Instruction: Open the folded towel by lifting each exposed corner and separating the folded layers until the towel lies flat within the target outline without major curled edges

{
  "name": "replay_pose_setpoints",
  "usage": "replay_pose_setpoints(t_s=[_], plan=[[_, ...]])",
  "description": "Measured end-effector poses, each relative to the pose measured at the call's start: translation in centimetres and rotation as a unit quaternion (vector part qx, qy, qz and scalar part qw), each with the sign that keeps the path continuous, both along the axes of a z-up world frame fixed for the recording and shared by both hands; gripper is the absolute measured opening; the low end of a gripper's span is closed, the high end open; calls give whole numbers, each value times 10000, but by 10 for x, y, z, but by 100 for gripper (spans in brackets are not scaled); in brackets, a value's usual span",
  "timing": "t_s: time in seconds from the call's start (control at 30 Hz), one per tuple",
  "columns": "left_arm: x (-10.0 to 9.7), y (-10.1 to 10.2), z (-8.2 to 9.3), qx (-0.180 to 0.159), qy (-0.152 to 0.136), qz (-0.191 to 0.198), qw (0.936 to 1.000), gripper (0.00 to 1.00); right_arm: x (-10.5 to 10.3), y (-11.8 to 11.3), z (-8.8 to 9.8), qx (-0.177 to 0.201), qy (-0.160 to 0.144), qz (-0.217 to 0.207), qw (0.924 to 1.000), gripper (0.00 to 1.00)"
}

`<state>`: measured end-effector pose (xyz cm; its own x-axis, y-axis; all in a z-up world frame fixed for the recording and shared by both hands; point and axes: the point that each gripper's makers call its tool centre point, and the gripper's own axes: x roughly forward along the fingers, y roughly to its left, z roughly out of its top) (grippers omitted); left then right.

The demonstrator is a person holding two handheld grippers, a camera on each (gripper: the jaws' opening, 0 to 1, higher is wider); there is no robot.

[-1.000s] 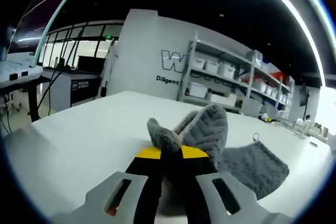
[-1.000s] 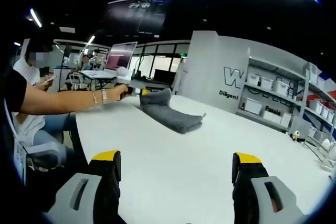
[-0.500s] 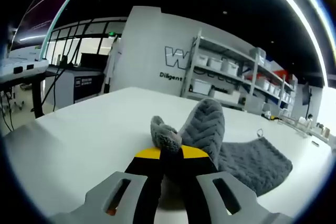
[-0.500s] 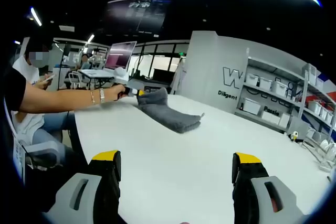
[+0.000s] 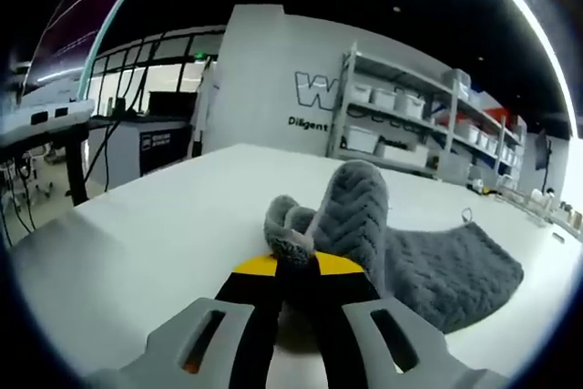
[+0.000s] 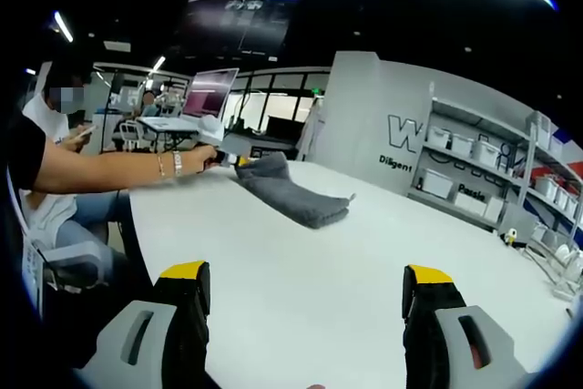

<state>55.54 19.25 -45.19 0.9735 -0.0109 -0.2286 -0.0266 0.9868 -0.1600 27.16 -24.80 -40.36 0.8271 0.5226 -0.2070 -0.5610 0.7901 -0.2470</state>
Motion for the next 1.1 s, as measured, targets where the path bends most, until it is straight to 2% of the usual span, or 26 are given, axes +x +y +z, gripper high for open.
replay_pose_setpoints(t_s=[0.23, 0.3, 0.53, 0.8, 0.97, 1.03, 1.1], plan=[[1, 3, -4, 107, 82, 40, 9999, 11, 0, 1, -3, -69, 32, -5, 10000, 88], [2, 3, -7, 269, 165, 20, 9995, 11, 0, 2, -3, -89, 24, 3, 10000, 88], [-1, 5, -10, 240, 205, 66, 9995, 13, 0, 1, -5, -149, 29, -27, 9999, 88], [-1, 9, -19, 447, 387, 33, 9982, 13, 1, 1, -7, -208, 44, -43, 9998, 88], [2, 10, -19, 808, 478, -42, 9956, 13, 2, 1, -7, -218, 49, -58, 9997, 88], [2, 11, -21, 1191, 589, -110, 9911, 14, 2, 1, -7, -219, 43, -60, 9997, 88], [3, 10, -20, 1209, 564, -90, 9910, 14, 2, 1, -7, -224, 41, -55, 9997, 88]])
